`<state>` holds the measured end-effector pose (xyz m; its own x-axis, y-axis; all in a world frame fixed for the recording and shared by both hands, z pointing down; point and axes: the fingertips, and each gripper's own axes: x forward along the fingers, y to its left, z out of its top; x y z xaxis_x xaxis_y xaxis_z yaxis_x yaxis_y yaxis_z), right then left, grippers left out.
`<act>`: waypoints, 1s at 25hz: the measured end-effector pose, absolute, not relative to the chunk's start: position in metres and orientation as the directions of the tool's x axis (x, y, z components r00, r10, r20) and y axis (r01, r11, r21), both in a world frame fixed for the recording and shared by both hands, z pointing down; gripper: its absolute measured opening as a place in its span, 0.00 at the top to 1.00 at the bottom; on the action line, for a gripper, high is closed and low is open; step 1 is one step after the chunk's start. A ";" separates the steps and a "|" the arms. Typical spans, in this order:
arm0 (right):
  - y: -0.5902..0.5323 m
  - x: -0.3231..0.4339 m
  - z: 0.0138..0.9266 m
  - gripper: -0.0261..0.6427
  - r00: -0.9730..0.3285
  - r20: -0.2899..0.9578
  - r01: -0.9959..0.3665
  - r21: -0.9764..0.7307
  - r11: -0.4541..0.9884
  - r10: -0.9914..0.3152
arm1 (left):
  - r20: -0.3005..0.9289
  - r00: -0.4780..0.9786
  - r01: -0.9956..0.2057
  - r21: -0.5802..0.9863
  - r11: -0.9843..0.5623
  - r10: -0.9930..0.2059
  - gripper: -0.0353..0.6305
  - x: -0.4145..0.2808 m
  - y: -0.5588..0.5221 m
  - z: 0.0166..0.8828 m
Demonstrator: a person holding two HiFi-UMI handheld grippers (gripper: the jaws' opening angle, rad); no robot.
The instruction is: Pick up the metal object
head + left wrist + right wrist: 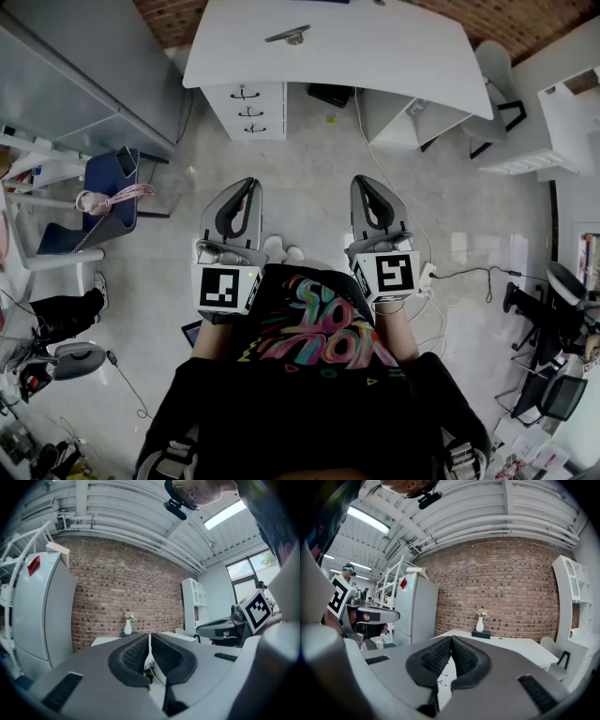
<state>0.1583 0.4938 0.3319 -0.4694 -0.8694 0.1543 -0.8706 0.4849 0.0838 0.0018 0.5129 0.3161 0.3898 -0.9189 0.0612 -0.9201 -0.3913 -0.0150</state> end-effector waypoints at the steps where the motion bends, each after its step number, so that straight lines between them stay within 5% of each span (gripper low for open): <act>1: 0.495 0.158 0.332 0.94 -0.471 0.154 -0.870 0.083 0.486 -0.869 | 0.063 0.389 -0.920 -0.015 -0.391 -0.919 0.90 0.002 0.515 0.317; 15: 0.490 0.157 0.347 0.93 -0.465 0.179 -0.873 0.068 0.483 -0.867 | 0.080 0.359 -0.933 -0.008 -0.361 -0.930 0.90 -0.015 0.509 0.329; 25: 0.382 0.127 0.358 0.93 -0.432 0.214 -0.887 0.072 0.455 -0.876 | 0.075 0.383 -0.924 0.014 -0.383 -0.921 0.90 -0.051 0.391 0.337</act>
<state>0.1274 0.3818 0.3582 -0.4321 -0.8761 0.2141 -0.8874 0.4553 0.0721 -0.0508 0.3914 0.3368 0.3826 -0.9209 0.0747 -0.9238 -0.3826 0.0145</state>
